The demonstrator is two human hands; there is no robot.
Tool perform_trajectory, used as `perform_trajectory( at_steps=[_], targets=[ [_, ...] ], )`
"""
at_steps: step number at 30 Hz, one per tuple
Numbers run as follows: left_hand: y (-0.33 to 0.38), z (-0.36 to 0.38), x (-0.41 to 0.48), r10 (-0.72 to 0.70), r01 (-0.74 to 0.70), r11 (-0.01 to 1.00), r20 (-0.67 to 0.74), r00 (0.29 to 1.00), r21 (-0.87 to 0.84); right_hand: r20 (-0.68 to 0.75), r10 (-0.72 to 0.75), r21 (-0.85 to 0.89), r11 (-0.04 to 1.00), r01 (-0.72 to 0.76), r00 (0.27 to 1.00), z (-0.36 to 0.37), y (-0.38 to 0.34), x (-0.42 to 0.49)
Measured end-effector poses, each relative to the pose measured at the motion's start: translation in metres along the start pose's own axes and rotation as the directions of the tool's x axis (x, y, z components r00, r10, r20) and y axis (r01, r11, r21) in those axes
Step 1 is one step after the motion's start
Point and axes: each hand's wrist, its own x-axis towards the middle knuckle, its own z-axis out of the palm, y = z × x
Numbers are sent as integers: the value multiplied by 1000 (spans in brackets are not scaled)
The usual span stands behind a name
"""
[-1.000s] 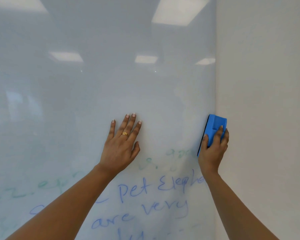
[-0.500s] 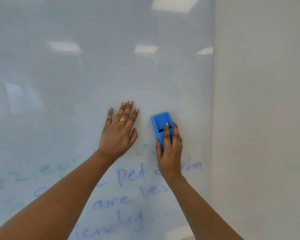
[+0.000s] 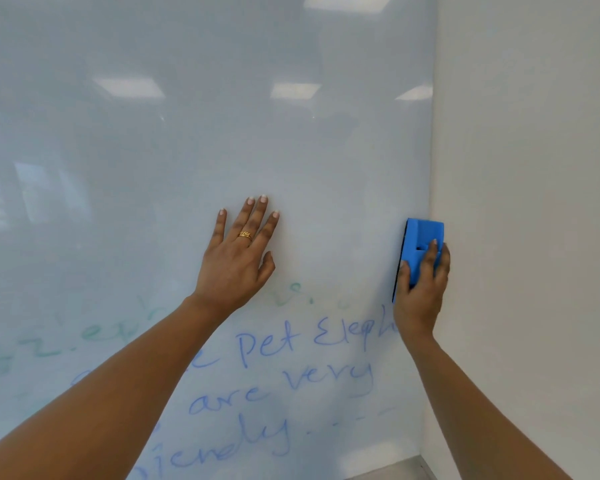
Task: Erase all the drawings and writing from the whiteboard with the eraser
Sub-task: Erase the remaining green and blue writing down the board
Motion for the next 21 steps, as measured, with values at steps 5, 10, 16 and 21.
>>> perform_trajectory(
  at_steps=[5,10,16,21],
  targets=[
    [-3,2,-1,19,-19,1000,-4,1000,2,-24,161,46,986,-159,987,4,-10,-5],
    [-3,3,-1,23,-23,1000,-7,1000,-2,-4,121,86,989,-120,993,13,-28,-30],
    [-4,1,-1,37,-37,999,-3,999,-18,8,43,108,993,-44,999,38,-67,-73],
    [-10,-4,-1,77,-77,997,19,997,-9,22,-38,113,993,35,999,53,-104,-96]
  ],
)
